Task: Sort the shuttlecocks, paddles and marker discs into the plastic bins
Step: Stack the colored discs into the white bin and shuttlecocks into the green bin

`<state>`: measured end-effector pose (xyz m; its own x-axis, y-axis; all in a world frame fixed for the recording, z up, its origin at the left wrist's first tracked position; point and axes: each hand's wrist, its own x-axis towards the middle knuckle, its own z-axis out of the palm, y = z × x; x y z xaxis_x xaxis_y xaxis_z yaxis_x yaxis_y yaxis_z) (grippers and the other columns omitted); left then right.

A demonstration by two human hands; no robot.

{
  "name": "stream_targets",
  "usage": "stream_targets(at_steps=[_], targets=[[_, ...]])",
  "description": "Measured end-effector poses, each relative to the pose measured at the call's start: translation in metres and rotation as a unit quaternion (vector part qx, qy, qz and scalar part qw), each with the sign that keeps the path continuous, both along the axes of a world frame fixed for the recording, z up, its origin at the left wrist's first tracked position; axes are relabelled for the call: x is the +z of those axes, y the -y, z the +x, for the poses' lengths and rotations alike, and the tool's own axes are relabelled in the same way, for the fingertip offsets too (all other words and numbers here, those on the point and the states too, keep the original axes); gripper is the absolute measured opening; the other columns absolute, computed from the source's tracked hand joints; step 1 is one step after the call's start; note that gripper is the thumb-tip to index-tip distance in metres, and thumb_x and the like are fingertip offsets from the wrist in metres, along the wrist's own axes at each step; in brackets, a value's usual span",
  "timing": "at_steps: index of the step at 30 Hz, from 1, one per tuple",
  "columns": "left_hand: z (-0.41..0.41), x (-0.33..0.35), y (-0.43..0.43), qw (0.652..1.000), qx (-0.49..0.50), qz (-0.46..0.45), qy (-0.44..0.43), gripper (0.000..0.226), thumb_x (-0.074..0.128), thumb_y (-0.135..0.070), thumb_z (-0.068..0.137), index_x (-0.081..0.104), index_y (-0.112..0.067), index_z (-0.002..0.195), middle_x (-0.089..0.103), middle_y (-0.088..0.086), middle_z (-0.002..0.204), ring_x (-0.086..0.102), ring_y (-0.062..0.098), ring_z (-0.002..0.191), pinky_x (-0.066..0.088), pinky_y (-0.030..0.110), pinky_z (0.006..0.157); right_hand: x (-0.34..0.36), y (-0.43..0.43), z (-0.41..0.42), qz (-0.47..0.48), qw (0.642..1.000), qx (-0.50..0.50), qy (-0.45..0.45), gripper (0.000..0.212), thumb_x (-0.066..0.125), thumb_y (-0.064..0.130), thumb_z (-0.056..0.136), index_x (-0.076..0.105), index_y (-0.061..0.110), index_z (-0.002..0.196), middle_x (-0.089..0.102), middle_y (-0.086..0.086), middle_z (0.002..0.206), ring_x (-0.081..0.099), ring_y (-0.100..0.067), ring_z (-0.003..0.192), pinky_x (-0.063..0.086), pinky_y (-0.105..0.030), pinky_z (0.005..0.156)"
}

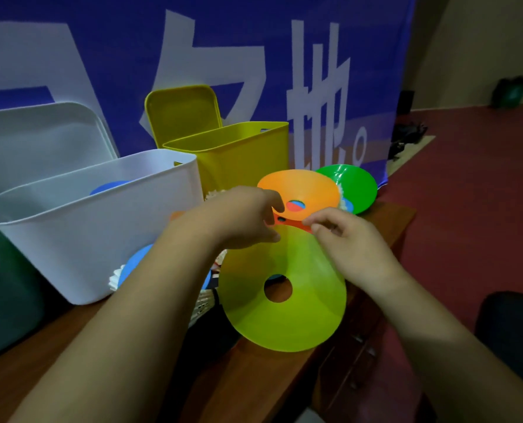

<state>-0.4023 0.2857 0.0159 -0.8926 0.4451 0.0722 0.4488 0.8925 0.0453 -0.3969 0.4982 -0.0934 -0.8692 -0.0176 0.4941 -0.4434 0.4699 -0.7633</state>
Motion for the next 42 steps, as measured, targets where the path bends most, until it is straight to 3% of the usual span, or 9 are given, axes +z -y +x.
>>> stream_targets(at_steps=[3,6,10,15,26,30,33,38,42], targets=[[-0.006,-0.006,-0.003,1.000,-0.007,-0.014,-0.001,0.041,0.082,-0.032,0.089,0.066,-0.029,0.127,0.071,-0.008,0.114,0.063,0.017,0.106,0.041,0.027,0.076,-0.010,-0.012,-0.018,-0.086,0.994,-0.063,0.032,0.025,0.061,0.015,0.102,0.077,0.035,0.104,0.075,0.008,0.082,0.071,-0.010,0.079,0.054,-0.031,0.076],[-0.001,0.004,0.005,1.000,-0.007,0.004,0.016,0.026,0.078,-0.029,0.092,0.069,-0.029,0.116,0.067,-0.010,0.101,0.064,0.016,0.097,0.042,0.027,0.070,-0.022,-0.015,-0.030,-0.129,0.987,-0.041,0.083,0.035,0.060,0.013,0.102,0.073,0.041,0.118,0.076,0.000,0.086,0.071,-0.013,0.074,0.053,-0.033,0.071],[0.021,0.039,0.030,0.990,0.008,0.123,0.072,0.028,0.070,-0.025,0.100,0.063,-0.044,0.119,0.070,-0.007,0.101,0.069,0.008,0.079,0.057,0.026,0.067,-0.031,-0.009,-0.038,-0.047,0.994,-0.063,0.071,0.045,0.064,0.017,0.098,0.068,0.040,0.137,0.072,0.004,0.090,0.070,-0.013,0.088,0.056,-0.034,0.085],[0.040,0.065,0.056,0.971,0.054,0.229,0.046,0.032,0.062,-0.014,0.102,0.069,-0.045,0.111,0.063,0.008,0.099,0.066,0.029,0.080,0.065,0.045,0.068,-0.025,-0.001,-0.045,0.075,0.988,-0.108,0.079,0.045,0.056,0.022,0.099,0.065,0.041,0.139,0.071,0.007,0.111,0.066,-0.022,0.103,0.058,-0.047,0.087],[0.062,0.096,0.114,0.856,0.262,0.431,-0.113,0.015,0.064,-0.010,0.101,0.073,-0.013,0.089,0.076,0.018,0.083,0.079,0.027,0.074,0.066,0.038,0.080,0.000,0.025,-0.044,-0.008,0.978,-0.187,-0.097,0.010,0.077,0.029,0.096,0.079,0.028,0.105,0.071,0.008,0.099,0.063,-0.009,0.089,0.048,-0.026,0.077],[0.056,0.099,0.144,0.811,0.306,0.477,-0.145,0.016,0.072,-0.021,0.093,0.072,-0.013,0.080,0.077,0.012,0.073,0.080,0.028,0.081,0.059,0.047,0.097,0.025,0.048,-0.036,-0.029,0.974,-0.166,-0.150,0.008,0.076,0.030,0.097,0.081,0.027,0.102,0.073,0.011,0.095,0.064,-0.012,0.088,0.053,-0.036,0.081],[0.048,0.094,0.165,0.802,0.350,0.459,-0.152,0.021,0.079,-0.028,0.082,0.068,-0.011,0.075,0.078,0.017,0.083,0.078,0.031,0.089,0.061,0.049,0.093,0.044,0.070,-0.030,-0.078,0.973,-0.129,-0.172,0.010,0.074,0.025,0.099,0.082,0.025,0.104,0.073,0.014,0.097,0.066,-0.009,0.094,0.052,-0.029,0.083],[0.034,0.083,0.194,0.800,0.400,0.431,-0.122,0.028,0.077,-0.031,0.063,0.063,-0.009,0.075,0.077,0.023,0.089,0.077,0.039,0.091,0.060,0.056,0.093,0.062,0.107,-0.036,-0.097,0.973,-0.054,-0.200,0.014,0.069,0.021,0.102,0.081,0.022,0.108,0.072,0.009,0.097,0.065,-0.014,0.096,0.055,-0.039,0.084],[0.025,0.072,0.213,0.805,0.421,0.400,-0.119,0.029,0.083,-0.028,0.072,0.062,-0.009,0.078,0.076,0.024,0.085,0.076,0.038,0.086,0.062,0.055,0.087,0.075,0.133,-0.043,-0.080,0.973,-0.002,-0.215,0.016,0.065,0.021,0.105,0.080,0.024,0.111,0.067,0.010,0.095,0.062,-0.016,0.092,0.050,-0.031,0.075]])
